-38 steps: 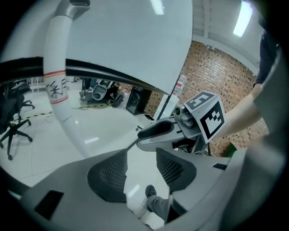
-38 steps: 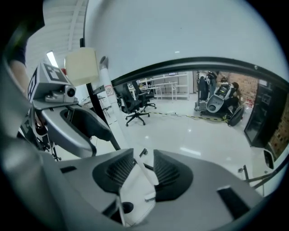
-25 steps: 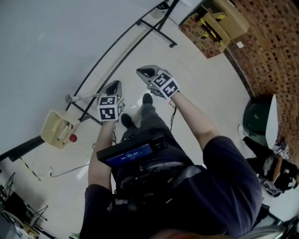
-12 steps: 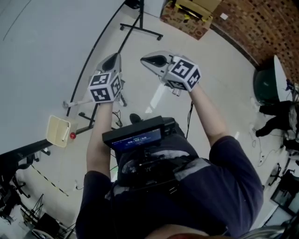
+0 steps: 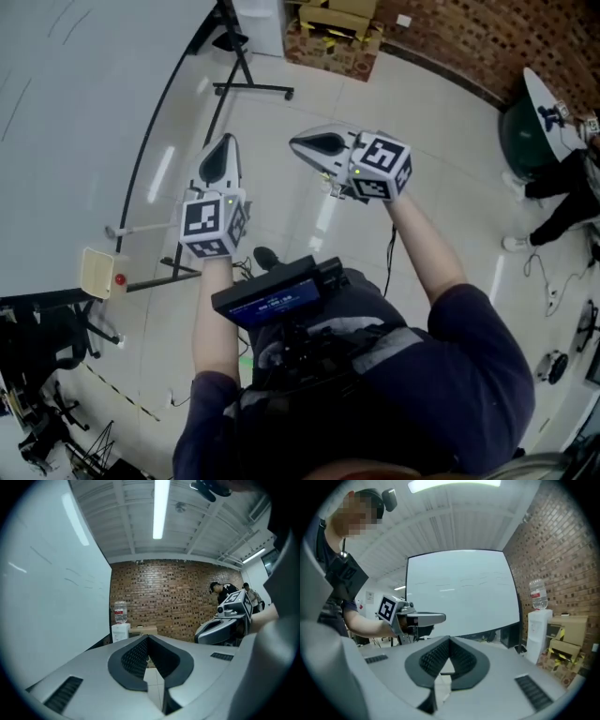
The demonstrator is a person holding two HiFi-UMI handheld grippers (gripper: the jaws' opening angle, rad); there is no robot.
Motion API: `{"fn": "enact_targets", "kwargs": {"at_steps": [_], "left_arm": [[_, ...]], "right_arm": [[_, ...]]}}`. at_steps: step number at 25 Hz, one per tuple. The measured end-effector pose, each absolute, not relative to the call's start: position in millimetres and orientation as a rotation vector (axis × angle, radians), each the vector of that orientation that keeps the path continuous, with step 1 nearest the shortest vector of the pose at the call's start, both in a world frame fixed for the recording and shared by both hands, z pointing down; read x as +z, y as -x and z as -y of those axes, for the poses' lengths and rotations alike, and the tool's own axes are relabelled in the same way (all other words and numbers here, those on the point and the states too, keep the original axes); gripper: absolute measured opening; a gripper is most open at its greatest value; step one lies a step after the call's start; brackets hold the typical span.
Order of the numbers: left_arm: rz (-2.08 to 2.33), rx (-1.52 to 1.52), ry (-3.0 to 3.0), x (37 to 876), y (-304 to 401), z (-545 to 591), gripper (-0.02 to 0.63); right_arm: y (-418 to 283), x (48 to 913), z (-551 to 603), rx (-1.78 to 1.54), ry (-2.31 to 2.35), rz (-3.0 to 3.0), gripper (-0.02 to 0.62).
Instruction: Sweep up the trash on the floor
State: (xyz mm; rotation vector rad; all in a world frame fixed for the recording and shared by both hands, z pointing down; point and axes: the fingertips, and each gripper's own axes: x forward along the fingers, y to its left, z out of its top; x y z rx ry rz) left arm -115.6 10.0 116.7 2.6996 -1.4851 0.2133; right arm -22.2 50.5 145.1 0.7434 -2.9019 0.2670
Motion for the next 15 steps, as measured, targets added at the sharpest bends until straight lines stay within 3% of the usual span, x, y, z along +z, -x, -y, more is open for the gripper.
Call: {"fn": "enact_targets", "kwargs": {"at_steps": [8,15], "left_arm": [[1.604,0.372,-2.687,108.8,82.5,-103.8,0.000],[1.571,0.481,-2.655,115.6,119.5,-132.4,0.000]], "right_arm": [[-66.1,164.2,-114.0,0.308,-0.755,2.843,0.009],[-58.2,148.4,-112.8,0.242,-0.892,2.802,0.010]]}}
